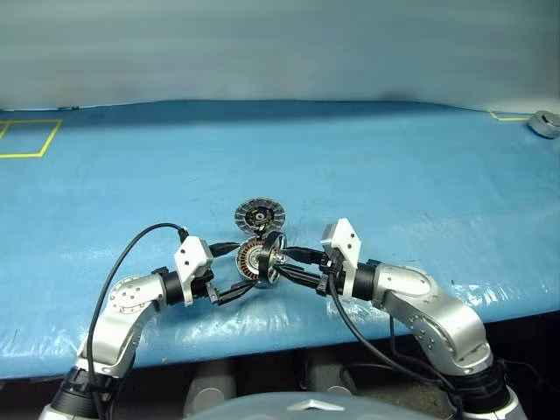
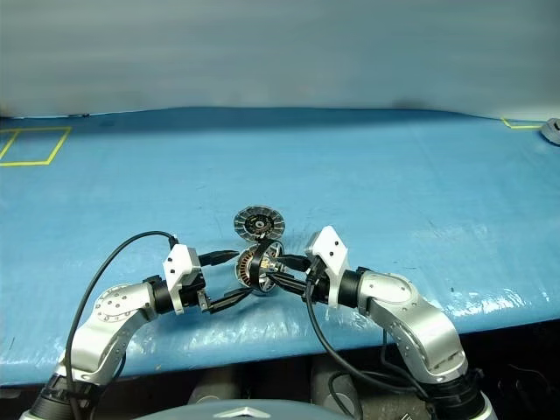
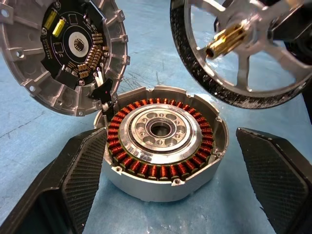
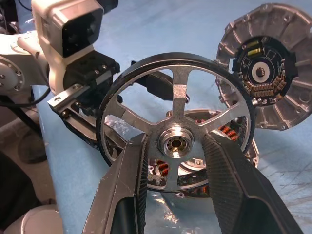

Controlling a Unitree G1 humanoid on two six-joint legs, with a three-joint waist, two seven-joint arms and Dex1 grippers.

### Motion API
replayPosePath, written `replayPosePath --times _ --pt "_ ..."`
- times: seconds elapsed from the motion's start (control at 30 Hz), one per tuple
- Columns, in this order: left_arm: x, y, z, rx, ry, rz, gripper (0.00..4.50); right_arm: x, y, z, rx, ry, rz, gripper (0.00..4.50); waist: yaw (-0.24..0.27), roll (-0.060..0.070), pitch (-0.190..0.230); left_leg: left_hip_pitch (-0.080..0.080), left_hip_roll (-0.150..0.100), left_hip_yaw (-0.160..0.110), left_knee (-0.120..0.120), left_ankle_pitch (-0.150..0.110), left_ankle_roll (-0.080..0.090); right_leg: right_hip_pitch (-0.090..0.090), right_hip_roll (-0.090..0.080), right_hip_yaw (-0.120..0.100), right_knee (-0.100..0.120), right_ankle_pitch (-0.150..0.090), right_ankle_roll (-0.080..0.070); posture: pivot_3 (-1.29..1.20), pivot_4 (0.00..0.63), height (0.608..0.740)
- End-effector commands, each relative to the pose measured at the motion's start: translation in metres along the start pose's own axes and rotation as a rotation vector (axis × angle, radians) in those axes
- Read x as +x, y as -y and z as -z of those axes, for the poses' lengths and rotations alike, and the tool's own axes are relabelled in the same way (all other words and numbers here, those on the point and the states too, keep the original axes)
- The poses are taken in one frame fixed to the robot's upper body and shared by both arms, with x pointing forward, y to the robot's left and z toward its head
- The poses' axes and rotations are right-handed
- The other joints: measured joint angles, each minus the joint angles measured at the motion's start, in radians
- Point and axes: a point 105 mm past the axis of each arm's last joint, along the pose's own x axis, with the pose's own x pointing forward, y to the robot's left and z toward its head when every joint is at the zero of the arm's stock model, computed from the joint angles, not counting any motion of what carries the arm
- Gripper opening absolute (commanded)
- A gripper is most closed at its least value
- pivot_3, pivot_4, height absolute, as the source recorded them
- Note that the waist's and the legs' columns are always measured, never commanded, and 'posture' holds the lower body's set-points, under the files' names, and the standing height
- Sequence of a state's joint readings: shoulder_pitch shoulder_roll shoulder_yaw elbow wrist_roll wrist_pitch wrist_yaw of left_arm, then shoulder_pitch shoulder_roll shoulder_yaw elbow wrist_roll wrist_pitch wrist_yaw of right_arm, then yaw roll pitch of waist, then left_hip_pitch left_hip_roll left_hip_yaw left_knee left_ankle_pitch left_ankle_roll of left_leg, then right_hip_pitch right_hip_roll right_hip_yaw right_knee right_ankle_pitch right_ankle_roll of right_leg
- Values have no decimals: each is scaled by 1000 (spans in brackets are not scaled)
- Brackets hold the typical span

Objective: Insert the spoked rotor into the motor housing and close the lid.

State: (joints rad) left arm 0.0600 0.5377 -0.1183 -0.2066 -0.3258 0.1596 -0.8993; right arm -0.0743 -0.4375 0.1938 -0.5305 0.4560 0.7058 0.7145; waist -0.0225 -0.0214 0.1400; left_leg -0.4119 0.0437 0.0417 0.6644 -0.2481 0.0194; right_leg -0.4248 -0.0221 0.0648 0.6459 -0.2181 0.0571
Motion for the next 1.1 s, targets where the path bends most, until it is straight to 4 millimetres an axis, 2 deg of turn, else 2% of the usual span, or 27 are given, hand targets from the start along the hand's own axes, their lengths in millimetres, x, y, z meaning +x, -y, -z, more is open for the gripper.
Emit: replayPosePath --times 0.03,0.17,0.37,0.73,1.1 --pt "-1 2 -12 37 27 5 4500 2 5 -10 -46 30 14 1752 0 0 0 0 0 1 0 0 0 0 0 0 0 0 0 0 150 740" --pt "0 3 -12 35 25 5 4500 3 9 -10 -43 27 33 1752 1 0 0 0 0 2 0 0 0 0 0 0 0 0 0 0 150 740" --pt "0 6 -12 25 34 1 4500 7 6 -10 -48 18 8 1752 -1 0 0 0 0 3 0 0 0 0 0 0 0 0 0 0 150 740" --pt "1 7 -7 9 34 6 4500 10 9 0 -109 -54 5 1752 0 0 0 0 0 3 0 0 0 0 0 0 0 0 0 0 150 740" --pt "2 8 -8 6 39 -5 4500 9 9 -4 -161 -77 -21 1752 1 0 0 0 0 3 0 0 0 0 0 0 0 0 0 0 150 740"
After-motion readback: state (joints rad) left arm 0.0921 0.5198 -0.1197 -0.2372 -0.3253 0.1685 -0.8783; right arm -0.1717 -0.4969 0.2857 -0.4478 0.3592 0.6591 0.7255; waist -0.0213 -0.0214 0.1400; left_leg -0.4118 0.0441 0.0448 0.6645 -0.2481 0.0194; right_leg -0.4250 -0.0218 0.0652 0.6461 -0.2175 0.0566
